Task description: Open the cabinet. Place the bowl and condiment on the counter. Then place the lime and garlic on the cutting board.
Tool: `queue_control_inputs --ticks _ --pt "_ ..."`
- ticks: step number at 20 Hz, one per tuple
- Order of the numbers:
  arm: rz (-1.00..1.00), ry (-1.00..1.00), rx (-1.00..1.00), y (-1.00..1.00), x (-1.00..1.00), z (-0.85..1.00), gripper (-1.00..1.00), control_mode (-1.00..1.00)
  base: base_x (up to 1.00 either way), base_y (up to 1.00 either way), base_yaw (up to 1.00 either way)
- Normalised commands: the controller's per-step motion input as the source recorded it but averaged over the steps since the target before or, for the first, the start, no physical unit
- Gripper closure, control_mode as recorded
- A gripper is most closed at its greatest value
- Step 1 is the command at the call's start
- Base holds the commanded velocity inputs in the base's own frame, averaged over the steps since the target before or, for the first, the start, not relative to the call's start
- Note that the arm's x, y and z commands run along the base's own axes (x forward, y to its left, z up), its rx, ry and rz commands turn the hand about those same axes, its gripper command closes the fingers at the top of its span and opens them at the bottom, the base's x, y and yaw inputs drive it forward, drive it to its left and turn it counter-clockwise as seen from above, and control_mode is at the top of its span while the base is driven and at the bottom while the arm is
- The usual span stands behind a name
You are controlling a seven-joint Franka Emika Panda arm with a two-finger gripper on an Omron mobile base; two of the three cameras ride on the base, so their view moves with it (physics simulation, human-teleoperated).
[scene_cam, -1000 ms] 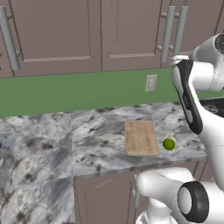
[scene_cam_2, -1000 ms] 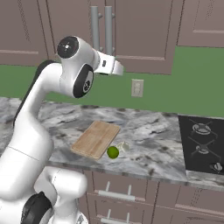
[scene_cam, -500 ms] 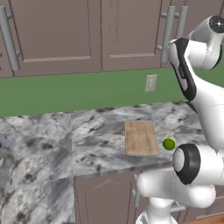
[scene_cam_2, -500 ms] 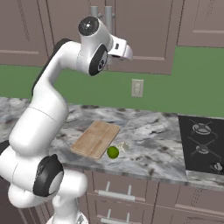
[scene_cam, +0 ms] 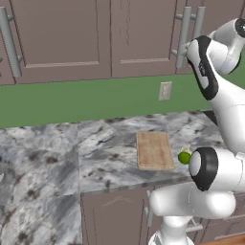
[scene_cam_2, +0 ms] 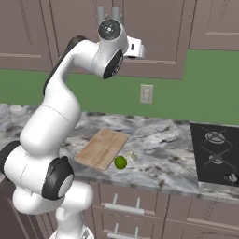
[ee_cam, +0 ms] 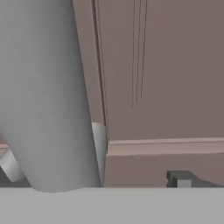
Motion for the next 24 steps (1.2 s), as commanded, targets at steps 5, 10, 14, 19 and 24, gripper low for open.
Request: queue_control_inputs --ticks 5,10,14,19,24 --pt "0.19 -0.21 0.00 0.00 0.48 0.00 -1.00 -1.00 0.00 0.00 0.00" --pt "0.07 -0.09 0.00 0.00 0.76 0.00 -1.00 -1.00 0.00 0.00 0.00" --pt "0.00 0.00 0.00 0.00 0.93 -0.01 1.00 -1.00 0.00 0.00 0.00" --pt "0.00 0.00 0.00 -0.05 0.23 -0.04 1.00 -1.00 0.00 0.00 0.00" --pt "-0.03 0.02 0.03 -0.35 -0.32 0.00 1.00 -1.00 0.00 0.00 0.00"
